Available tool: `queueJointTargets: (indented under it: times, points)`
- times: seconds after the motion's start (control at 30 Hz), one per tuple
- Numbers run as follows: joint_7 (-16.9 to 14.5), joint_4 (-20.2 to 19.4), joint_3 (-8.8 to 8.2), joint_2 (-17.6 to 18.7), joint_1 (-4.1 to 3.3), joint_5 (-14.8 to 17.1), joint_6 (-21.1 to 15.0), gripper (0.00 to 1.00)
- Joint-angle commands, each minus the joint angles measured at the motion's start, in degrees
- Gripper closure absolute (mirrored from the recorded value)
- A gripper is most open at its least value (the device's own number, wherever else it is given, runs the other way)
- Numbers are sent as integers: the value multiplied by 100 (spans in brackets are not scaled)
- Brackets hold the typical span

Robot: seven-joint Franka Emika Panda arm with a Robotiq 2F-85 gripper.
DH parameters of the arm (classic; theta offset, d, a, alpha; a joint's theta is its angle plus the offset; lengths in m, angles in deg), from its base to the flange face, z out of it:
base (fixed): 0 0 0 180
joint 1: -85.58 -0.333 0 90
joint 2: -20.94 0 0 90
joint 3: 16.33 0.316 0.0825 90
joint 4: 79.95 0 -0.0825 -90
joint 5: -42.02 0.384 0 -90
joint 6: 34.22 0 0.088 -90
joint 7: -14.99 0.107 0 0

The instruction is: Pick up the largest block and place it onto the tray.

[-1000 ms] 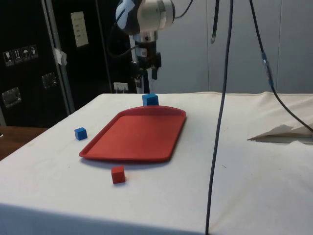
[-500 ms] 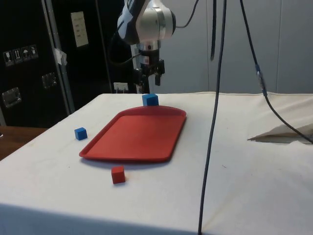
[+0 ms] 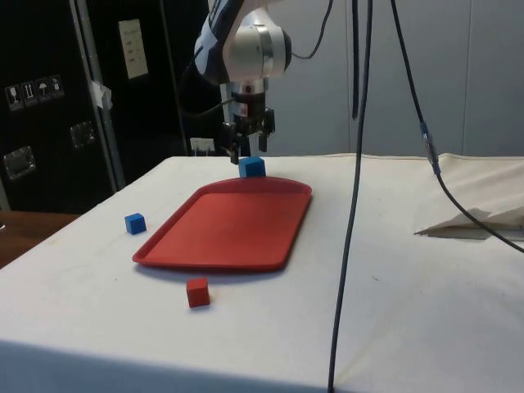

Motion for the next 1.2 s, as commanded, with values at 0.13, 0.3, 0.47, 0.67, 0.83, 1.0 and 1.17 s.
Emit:
queueJointTargets:
  times: [0.13,0.3,0.47,0.67,0.83,1.0,1.17]
  points:
    - [63,29,11,86,11,86,-40,0]
    - [115,23,11,103,11,92,-52,0]
    - [212,23,11,143,6,92,-52,0]
    - [292,34,34,206,17,126,-63,0]
    - [315,69,52,269,23,201,-86,0]
    - [304,126,34,401,11,395,-74,0]
    - [309,126,11,424,-6,458,-63,10]
